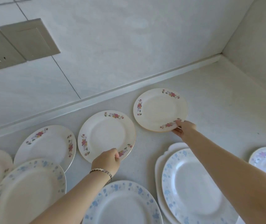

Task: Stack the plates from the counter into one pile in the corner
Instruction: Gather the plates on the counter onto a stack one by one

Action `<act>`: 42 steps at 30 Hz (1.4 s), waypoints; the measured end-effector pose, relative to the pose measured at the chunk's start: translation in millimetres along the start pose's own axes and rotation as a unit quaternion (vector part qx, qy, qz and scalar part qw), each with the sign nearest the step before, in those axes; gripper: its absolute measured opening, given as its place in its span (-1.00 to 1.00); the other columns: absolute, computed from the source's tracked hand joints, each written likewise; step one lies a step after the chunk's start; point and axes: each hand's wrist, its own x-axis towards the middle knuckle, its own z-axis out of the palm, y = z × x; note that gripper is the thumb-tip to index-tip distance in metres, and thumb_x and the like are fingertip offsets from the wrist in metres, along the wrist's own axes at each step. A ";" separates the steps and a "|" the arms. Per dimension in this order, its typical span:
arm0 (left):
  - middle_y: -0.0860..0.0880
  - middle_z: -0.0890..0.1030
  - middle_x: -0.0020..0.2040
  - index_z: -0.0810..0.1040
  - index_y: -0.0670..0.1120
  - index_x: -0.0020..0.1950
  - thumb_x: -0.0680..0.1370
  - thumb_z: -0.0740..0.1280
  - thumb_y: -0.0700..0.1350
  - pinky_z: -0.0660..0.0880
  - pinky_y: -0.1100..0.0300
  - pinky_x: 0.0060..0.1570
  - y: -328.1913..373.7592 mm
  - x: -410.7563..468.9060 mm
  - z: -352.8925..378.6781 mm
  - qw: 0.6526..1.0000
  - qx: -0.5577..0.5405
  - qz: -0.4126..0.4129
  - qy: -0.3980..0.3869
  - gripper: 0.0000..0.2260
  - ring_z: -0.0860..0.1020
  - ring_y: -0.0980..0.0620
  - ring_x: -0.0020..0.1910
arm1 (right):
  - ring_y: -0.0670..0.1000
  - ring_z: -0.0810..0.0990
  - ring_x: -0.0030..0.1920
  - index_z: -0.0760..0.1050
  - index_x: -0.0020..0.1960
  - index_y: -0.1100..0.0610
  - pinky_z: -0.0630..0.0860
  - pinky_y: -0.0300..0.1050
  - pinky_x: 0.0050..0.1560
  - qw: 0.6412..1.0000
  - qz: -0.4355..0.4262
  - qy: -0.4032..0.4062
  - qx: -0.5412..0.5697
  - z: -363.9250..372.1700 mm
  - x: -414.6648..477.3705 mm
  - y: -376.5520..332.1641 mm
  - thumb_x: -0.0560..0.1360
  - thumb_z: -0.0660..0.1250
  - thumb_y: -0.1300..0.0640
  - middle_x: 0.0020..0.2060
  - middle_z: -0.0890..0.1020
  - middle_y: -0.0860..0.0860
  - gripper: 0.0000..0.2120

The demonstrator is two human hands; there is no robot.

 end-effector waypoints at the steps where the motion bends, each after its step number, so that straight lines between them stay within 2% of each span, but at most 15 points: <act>1: 0.00 0.61 -0.07 0.37 0.03 -0.16 0.54 0.11 -0.17 0.41 0.22 -0.18 -0.8 -2.5 1.8 1.000 -0.003 -0.001 0.000 -0.85 0.54 -0.06 -0.12 | 0.09 0.58 -0.32 0.44 0.16 0.32 0.61 -0.09 -0.47 1.000 -0.015 -0.001 0.010 -5.1 -6.6 -2.0 0.50 0.24 0.40 -0.28 0.56 0.15 -0.77; 3: 0.01 0.54 -0.13 0.37 0.03 -0.16 0.55 0.11 -0.17 0.39 0.22 -0.18 -0.7 -9.5 5.2 1.000 -0.009 0.000 0.001 -0.86 0.50 -0.05 -0.15 | 0.09 0.63 -0.41 0.45 0.09 0.33 0.59 -0.12 -0.54 0.999 -0.025 -0.005 0.030 -24.1 -24.8 -5.3 0.48 0.26 0.42 -0.29 0.57 0.17 -0.81; 5: 0.01 0.55 -0.13 0.38 0.03 -0.15 0.55 0.11 -0.15 0.39 0.22 -0.17 2.2 -18.6 8.9 1.000 -0.013 0.003 0.002 -0.87 0.48 -0.04 -0.16 | 0.01 0.63 -0.55 0.45 -0.07 0.32 0.56 -0.17 -0.58 0.998 -0.013 -0.013 0.055 -53.5 -46.0 -3.8 0.49 0.26 0.41 -0.39 0.63 0.16 -0.96; 7: -0.01 0.61 -0.05 0.39 0.02 -0.14 0.55 0.11 -0.15 0.41 0.22 -0.15 7.0 -28.4 12.3 1.000 -0.013 0.009 0.003 -0.87 0.49 -0.05 -0.15 | -0.05 0.63 -0.57 0.45 -0.18 0.26 0.55 -0.22 -0.57 0.996 -0.005 -0.023 0.082 -89.5 -69.7 2.6 0.51 0.24 0.37 -0.54 0.65 0.07 -0.89; 9: -0.04 0.63 0.00 0.39 0.03 -0.19 0.54 0.12 -0.17 0.45 0.17 -0.09 12.0 -36.7 15.3 1.000 -0.014 0.014 0.002 -0.84 0.52 -0.08 -0.11 | -0.07 0.65 -0.52 0.46 -0.20 0.21 0.57 -0.24 -0.52 0.996 -0.014 -0.032 0.087 -127.5 -95.7 11.6 0.52 0.22 0.34 -0.53 0.66 0.03 -0.86; 12: -0.04 0.63 -0.08 0.31 0.07 -0.36 0.52 0.14 -0.18 0.47 0.15 -0.07 17.6 -48.3 22.0 1.000 -0.022 0.016 0.004 -0.72 0.54 -0.09 -0.11 | -0.07 0.68 -0.44 0.49 -0.17 0.21 0.61 -0.24 -0.43 0.997 -0.030 -0.023 0.069 -183.7 -132.6 30.4 0.53 0.21 0.32 -0.45 0.69 0.01 -0.86; 17: 0.01 0.56 -0.17 0.30 0.07 -0.38 0.51 0.16 -0.21 0.50 0.13 -0.08 21.7 -67.0 31.6 1.000 -0.019 0.024 -0.001 -0.71 0.54 -0.08 -0.14 | -0.05 0.69 -0.40 0.53 -0.10 0.21 0.61 -0.25 -0.41 0.999 -0.027 0.009 0.039 -249.6 -164.0 73.9 0.51 0.21 0.33 -0.39 0.71 0.00 -0.87; 24: -0.03 0.65 -0.07 0.40 0.04 -0.27 0.51 0.16 -0.20 0.51 0.15 -0.09 18.0 -85.9 32.9 1.000 -0.006 0.017 0.009 -0.80 0.60 -0.12 -0.07 | -0.01 0.68 -0.44 0.50 -0.15 0.24 0.61 -0.24 -0.43 0.999 -0.010 0.028 0.035 -262.4 -161.6 118.3 0.51 0.24 0.35 -0.45 0.69 0.05 -0.89; 29: -0.02 0.62 -0.11 0.39 0.06 -0.28 0.52 0.18 -0.18 0.48 0.16 -0.07 12.9 -92.8 33.9 1.000 -0.017 0.017 0.021 -0.79 0.59 -0.12 -0.04 | -0.02 0.68 -0.45 0.51 -0.15 0.24 0.60 -0.25 -0.44 0.999 -0.008 0.029 0.037 -247.7 -157.6 131.9 0.51 0.26 0.34 -0.46 0.69 0.05 -0.91; 31: -0.01 0.60 -0.13 0.36 0.07 -0.33 0.52 0.20 -0.17 0.46 0.17 -0.09 9.5 -93.8 34.9 0.999 -0.021 0.015 0.025 -0.76 0.58 -0.10 -0.06 | -0.02 0.68 -0.45 0.52 -0.13 0.23 0.59 -0.27 -0.45 0.998 -0.017 0.044 0.035 -243.4 -158.1 137.2 0.52 0.26 0.32 -0.39 0.69 0.09 -0.91; 34: -0.04 0.65 -0.07 0.39 0.05 -0.28 0.54 0.21 -0.15 0.41 0.21 -0.13 3.8 -93.4 37.1 0.999 -0.022 0.015 0.030 -0.80 0.53 -0.07 -0.14 | 0.03 0.66 -0.34 0.52 -0.07 0.24 0.59 -0.26 -0.44 0.990 -0.072 0.106 -0.055 -236.9 -162.7 145.8 0.54 0.24 0.27 -0.27 0.64 0.12 -0.91; 37: -0.05 0.66 -0.04 0.43 0.02 -0.21 0.54 0.21 -0.14 0.44 0.20 -0.11 -0.4 -92.5 39.9 0.999 -0.016 0.015 0.027 -0.87 0.58 -0.09 -0.08 | 0.06 0.64 -0.31 0.50 -0.07 0.24 0.55 -0.10 -0.31 0.943 -0.148 0.172 -0.242 -232.4 -165.6 152.4 0.57 0.18 0.15 -0.33 0.64 0.06 -0.82; 40: -0.04 0.66 -0.03 0.44 0.03 -0.20 0.54 0.20 -0.14 0.44 0.20 -0.11 -0.5 -92.7 40.6 1.000 -0.010 0.013 0.025 -0.86 0.59 -0.10 -0.03 | 0.02 0.60 -0.34 0.49 -0.07 0.24 0.43 -0.13 -0.38 0.915 -0.148 0.181 -0.330 -227.3 -161.7 155.3 0.58 0.13 0.09 -0.38 0.62 0.06 -0.74; 42: -0.05 0.66 -0.03 0.43 0.03 -0.21 0.53 0.19 -0.16 0.46 0.18 -0.09 0.9 -93.0 40.1 1.000 -0.010 0.014 0.022 -0.85 0.59 -0.11 -0.03 | 0.07 0.61 -0.31 0.50 -0.06 0.23 0.49 -0.08 -0.33 0.912 -0.129 0.176 -0.346 -223.4 -156.1 156.4 0.57 0.12 0.08 -0.38 0.63 0.08 -0.74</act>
